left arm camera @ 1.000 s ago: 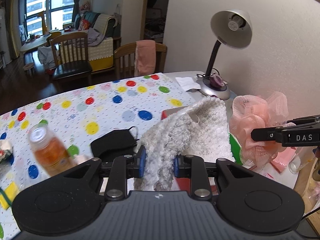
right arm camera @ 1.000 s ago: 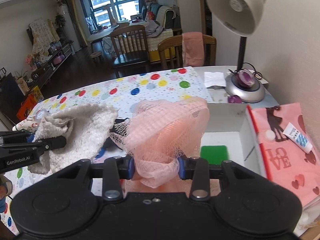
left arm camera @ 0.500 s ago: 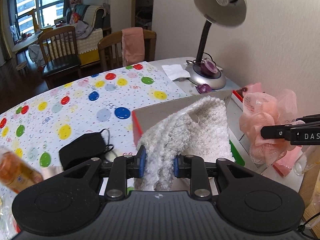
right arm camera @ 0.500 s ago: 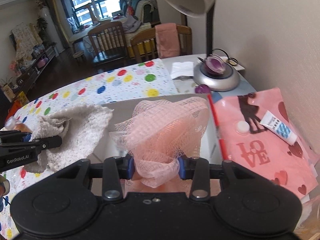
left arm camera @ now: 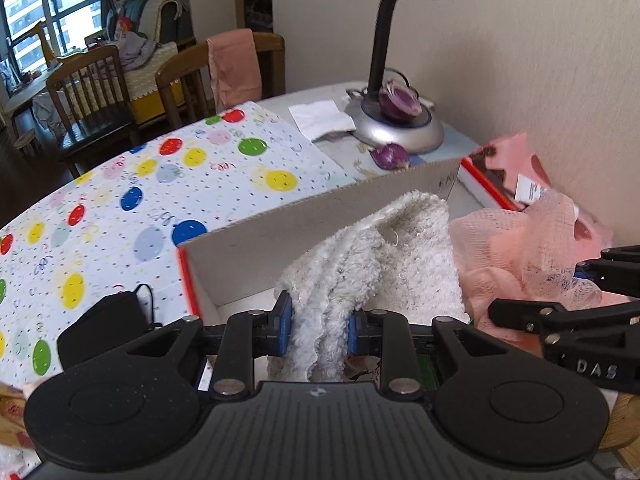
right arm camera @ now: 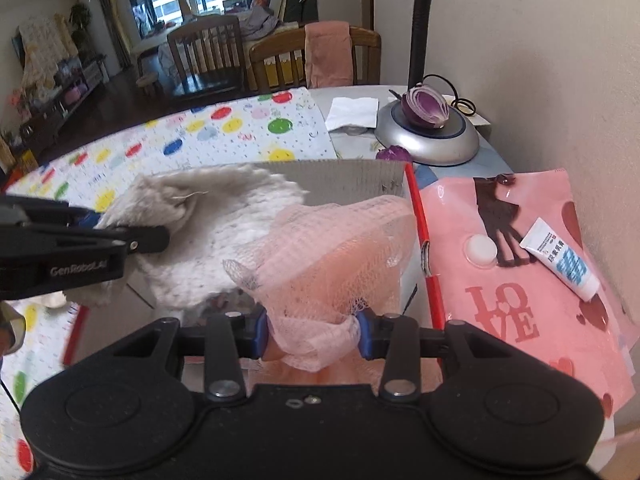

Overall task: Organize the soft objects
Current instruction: 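Carry the puff with the right tool while the left tool carries the towel to the box, then lower both items into the box and open both tools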

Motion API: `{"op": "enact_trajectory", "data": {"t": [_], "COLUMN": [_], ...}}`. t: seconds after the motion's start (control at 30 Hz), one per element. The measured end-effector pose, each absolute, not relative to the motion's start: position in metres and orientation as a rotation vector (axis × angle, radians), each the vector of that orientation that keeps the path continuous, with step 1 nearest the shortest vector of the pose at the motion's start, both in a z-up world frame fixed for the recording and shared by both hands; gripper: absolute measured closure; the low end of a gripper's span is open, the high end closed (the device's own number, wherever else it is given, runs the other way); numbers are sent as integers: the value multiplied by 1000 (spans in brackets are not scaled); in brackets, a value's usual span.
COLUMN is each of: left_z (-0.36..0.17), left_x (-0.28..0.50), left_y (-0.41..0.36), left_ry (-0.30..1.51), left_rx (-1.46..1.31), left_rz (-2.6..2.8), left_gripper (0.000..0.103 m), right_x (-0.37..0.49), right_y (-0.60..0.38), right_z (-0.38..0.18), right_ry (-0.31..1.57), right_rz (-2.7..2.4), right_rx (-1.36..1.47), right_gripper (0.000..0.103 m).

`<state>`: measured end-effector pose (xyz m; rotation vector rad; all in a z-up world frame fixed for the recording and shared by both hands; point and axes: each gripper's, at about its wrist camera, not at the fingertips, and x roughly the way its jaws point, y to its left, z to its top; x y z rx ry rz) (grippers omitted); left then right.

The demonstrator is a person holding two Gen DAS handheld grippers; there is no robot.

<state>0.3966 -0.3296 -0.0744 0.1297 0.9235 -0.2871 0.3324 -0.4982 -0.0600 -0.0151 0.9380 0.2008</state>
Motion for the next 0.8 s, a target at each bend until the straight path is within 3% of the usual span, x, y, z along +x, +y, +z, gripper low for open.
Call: {"op": "enact_trajectory", "data": {"t": [0.33,0.63,0.73,0.8], "left_z": [-114,-131,-130,-128], "left_x": [416,416,415,414], "left_y": [-343,-343,-340,-338], "left_ry": [1064,1130,1131,1127], "left_rx": [143,163,142,123], "left_rz": [-301,-305,-316,-317], "left_gripper": [78,77,72,62], "right_x": [346,344,342,341], "right_y": [-502,-500,-498,-498], "right_z": [-90,-96,-95,-92], "right_ry": [988,997,995,991], "right_rz": [219,263,275,282], "right_rx": [-44,-71,-88,-85], "right_gripper": [57,34,27,24]}}
